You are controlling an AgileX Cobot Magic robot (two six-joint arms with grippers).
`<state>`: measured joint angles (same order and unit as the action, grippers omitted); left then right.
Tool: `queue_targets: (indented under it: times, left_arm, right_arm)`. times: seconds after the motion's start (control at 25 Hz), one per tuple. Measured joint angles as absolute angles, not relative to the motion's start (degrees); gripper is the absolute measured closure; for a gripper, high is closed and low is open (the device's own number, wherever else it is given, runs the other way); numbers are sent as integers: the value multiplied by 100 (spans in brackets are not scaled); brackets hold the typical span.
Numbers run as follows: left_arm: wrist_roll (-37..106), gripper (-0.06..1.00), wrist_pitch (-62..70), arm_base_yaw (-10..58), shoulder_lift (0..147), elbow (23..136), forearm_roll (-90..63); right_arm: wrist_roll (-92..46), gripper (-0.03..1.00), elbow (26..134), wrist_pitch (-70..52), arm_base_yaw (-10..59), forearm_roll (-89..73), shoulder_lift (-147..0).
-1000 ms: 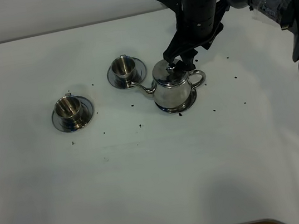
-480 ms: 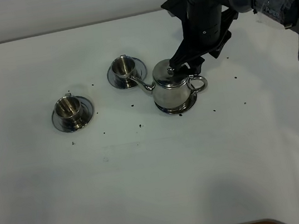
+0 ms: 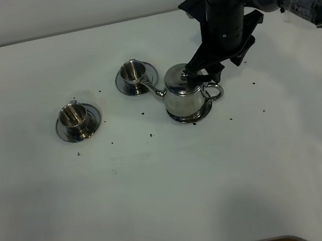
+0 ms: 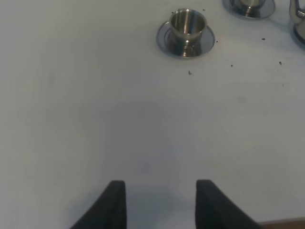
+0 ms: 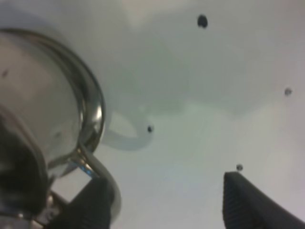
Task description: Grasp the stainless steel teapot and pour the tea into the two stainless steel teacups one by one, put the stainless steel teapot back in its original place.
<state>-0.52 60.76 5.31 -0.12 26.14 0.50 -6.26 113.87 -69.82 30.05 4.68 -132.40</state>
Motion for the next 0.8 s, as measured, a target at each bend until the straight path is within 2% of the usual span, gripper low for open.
queue_targets:
  times: [0.8]
  left_arm:
    - [-52, 55, 6076, 531, -12, 2614, 50]
  right_arm:
    - [-560, 45, 10645, -6987, 3005, 0, -13082]
